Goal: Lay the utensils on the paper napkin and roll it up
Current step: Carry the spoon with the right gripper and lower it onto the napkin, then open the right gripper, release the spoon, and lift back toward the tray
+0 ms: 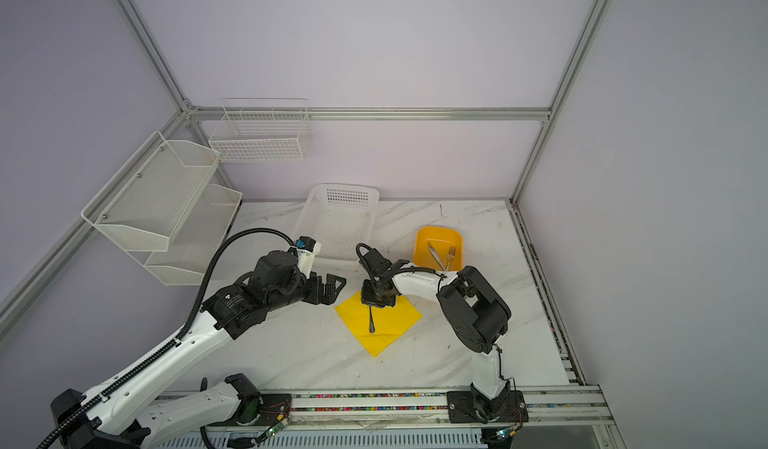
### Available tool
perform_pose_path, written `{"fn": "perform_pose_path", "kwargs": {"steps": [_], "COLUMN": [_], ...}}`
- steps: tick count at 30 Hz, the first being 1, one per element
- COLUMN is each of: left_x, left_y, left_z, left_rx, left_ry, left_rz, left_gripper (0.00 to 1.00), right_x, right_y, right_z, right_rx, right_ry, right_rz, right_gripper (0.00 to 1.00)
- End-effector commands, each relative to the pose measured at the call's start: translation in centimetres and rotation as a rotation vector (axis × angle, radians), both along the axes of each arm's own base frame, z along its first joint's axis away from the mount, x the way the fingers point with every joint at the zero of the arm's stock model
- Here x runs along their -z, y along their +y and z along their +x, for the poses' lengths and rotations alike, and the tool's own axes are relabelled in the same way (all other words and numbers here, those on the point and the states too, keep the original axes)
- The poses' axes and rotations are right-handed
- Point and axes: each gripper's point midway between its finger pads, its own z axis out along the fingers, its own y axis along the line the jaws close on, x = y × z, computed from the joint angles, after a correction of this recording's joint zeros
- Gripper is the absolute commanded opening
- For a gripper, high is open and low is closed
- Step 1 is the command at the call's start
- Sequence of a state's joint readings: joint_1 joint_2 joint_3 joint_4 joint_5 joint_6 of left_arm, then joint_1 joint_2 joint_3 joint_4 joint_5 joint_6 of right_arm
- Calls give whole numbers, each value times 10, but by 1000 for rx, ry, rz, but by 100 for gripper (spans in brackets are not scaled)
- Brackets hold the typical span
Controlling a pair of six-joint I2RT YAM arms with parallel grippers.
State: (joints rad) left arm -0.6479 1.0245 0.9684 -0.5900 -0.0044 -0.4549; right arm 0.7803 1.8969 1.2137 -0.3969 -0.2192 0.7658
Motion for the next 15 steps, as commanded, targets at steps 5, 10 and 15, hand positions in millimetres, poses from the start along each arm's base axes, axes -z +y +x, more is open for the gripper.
{"fn": "perform_pose_path", "kwargs": {"steps": [5,10,15], "left_x": [2,-3,-13], "left_y": [5,9,18], "left_z": [6,10,18], "left_rx": [-37,-69,-153], "left_ry": [-14,-46,-88], "left_rz": [6,-3,-29], "left_gripper": [100,100,100], "right_x": [-76,-137,-166], "right_y": [-22,-64,-107], "right_z": [21,37,40], "right_rx": [140,251,290], "right_ry": [-207,-424,-527], "right_rz": [23,-9,-71], "right_gripper": [30,56,94]}}
